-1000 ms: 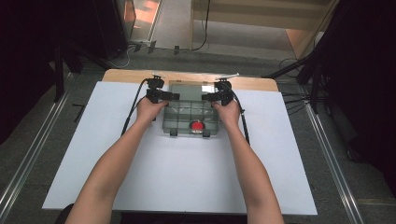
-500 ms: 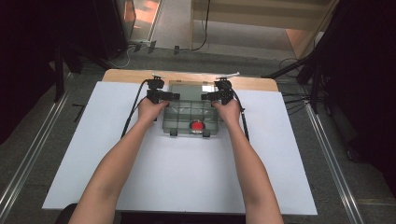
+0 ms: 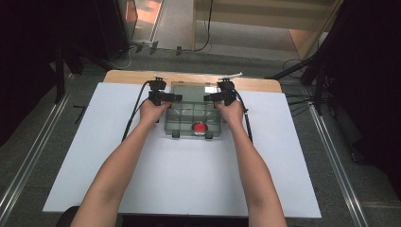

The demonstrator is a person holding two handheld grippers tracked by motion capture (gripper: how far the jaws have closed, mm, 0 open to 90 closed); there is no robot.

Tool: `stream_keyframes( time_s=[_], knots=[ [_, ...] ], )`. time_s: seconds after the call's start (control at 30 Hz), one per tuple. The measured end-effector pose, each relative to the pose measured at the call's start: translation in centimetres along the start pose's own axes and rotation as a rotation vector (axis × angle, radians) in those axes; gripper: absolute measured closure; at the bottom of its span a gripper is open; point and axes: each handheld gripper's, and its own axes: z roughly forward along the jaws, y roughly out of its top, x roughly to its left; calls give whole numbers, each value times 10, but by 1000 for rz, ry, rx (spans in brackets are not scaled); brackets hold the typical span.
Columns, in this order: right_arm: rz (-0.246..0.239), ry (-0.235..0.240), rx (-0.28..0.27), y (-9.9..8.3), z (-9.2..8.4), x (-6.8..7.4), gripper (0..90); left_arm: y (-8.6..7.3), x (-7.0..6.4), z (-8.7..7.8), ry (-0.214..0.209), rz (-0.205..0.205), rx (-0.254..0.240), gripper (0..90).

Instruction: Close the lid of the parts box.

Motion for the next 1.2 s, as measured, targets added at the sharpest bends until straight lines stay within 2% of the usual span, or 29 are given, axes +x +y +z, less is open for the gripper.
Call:
stream_keyframes(
  time_s=[0.23,0.3,0.47,0.57,0.7,0.93,1.1,1.2],
  knots=[
    [11,6,23,0,-3,0,264,0,-1,0,3,-7,1,304],
    [26,26,34,0,-4,-1,292,1,-1,0,-2,-14,2,304],
    [26,23,35,0,-4,-1,289,1,0,-1,-4,-18,4,311],
    [21,24,29,0,-4,-1,284,1,2,-1,-34,-40,5,340],
    [10,31,15,0,-2,-1,270,1,2,-2,-31,-19,-4,346],
    [0,27,-28,1,-6,0,299,4,0,-8,3,24,-43,436],
    [-10,30,-52,2,-9,0,310,4,3,-12,-10,15,-60,498],
    [-12,32,-70,3,-11,0,317,5,3,-13,-10,27,-63,511]
  ],
)
